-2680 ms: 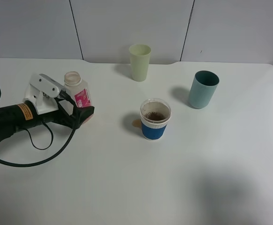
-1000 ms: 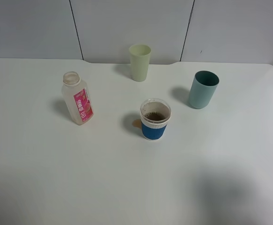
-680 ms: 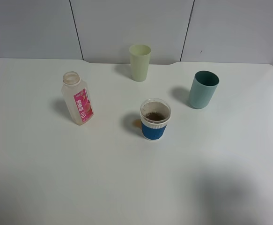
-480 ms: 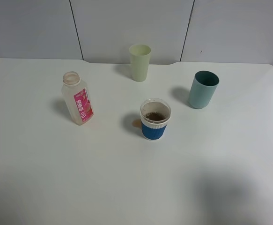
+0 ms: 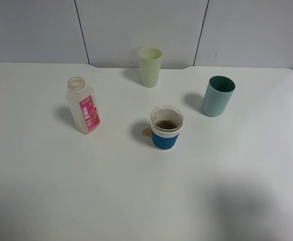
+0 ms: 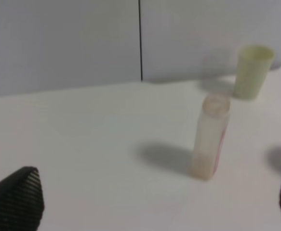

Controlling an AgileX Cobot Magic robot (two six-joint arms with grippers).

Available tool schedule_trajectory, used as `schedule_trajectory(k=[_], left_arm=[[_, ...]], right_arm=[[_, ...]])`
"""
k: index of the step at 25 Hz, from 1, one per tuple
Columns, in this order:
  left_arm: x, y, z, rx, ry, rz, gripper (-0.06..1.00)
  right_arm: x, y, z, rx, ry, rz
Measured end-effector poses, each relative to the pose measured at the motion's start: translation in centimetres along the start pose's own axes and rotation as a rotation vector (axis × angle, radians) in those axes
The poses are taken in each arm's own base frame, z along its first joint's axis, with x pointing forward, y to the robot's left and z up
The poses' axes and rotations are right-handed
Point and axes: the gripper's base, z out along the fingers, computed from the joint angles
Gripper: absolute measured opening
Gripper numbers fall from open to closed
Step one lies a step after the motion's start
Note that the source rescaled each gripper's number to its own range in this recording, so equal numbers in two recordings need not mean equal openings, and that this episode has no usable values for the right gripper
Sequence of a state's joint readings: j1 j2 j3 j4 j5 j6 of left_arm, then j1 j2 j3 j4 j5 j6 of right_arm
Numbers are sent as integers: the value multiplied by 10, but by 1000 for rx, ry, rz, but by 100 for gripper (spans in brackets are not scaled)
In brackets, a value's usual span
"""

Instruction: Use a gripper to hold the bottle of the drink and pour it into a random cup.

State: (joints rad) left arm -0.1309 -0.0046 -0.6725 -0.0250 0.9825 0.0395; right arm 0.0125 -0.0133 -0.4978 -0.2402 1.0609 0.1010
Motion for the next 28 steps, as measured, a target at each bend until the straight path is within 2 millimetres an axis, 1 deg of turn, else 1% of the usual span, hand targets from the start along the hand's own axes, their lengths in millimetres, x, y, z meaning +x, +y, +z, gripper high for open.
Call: schedule_trajectory(k=[2, 4, 6, 7, 9, 28], left_arm=[[3, 0, 1, -5, 28, 4, 100], [10, 1, 5, -9, 71, 7, 100], [22, 1, 15, -8, 132, 7, 100], [34, 0, 25, 2, 188, 0, 100], [43, -1, 31, 16, 231, -11, 100], [45, -2, 32, 15, 237, -21, 100]], right_arm=[[0, 0, 0, 0, 0, 0], [0, 0, 0, 0, 0, 0], [0, 0, 0, 0, 0, 0], [0, 0, 0, 0, 0, 0], [0, 0, 0, 0, 0, 0], [0, 0, 0, 0, 0, 0]])
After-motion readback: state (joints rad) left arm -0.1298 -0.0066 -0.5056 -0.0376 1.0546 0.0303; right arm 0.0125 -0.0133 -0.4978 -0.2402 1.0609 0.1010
